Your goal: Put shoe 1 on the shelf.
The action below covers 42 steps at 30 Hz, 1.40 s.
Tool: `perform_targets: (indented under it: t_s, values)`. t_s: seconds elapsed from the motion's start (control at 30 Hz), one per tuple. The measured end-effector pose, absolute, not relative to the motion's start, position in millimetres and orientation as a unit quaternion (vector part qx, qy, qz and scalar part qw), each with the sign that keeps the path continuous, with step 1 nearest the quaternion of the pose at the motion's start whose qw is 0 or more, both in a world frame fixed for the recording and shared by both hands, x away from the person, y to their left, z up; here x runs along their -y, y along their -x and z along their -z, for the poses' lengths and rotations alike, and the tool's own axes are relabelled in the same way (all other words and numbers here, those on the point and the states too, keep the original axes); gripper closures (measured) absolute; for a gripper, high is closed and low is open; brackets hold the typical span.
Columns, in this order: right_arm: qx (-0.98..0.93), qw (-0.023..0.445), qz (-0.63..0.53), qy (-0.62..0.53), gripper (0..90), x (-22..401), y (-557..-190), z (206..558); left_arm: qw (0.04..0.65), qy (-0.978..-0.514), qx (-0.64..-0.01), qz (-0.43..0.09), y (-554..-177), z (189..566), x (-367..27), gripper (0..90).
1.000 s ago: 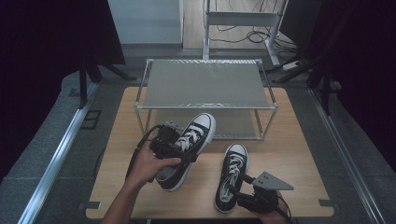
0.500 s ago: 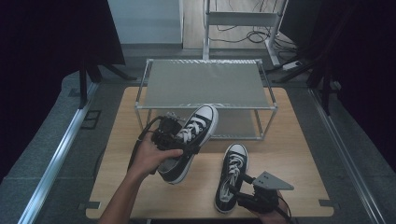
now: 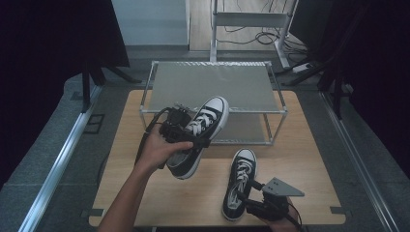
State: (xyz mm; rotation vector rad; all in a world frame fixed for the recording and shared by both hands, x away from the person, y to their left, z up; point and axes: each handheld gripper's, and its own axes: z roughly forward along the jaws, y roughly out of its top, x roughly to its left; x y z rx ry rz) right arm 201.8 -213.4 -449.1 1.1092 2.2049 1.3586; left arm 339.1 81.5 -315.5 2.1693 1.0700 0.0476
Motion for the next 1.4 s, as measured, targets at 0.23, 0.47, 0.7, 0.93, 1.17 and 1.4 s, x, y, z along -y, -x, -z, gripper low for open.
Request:
perform_targets:
  t_s: [0.23,0.47,0.7,0.93,1.17,1.4]
  values:
    - [-0.773,0.162,-0.476,-0.388,38.9,213.7,-201.8,449.4,0.356,-0.836,-0.417,-0.021,-349.2,304.1,-79.9,11.9]
    - [-0.774,0.161,-0.473,-0.388,38.8,212.0,-201.2,450.7,0.35,-0.836,-0.422,-0.024,-360.3,298.4,-78.0,11.9]
    - [-0.774,0.162,-0.473,-0.39,38.9,212.8,-201.5,451.2,0.352,-0.83,-0.432,-0.025,-373.6,294.5,-81.3,11.9]
    - [-0.776,0.16,-0.472,-0.387,38.7,212.9,-201.5,451.5,0.348,-0.824,-0.447,-0.028,-390.1,288.5,-84.7,12.0]
    - [-0.776,0.158,-0.471,-0.388,38.4,212.7,-201.4,452.0,0.344,-0.815,-0.465,-0.036,-406.6,281.7,-85.7,12.0]
    - [-0.774,0.159,-0.472,-0.389,38.6,214.3,-201.3,451.1,0.342,-0.802,-0.489,-0.044,-423.1,279.8,-85.1,12.0]
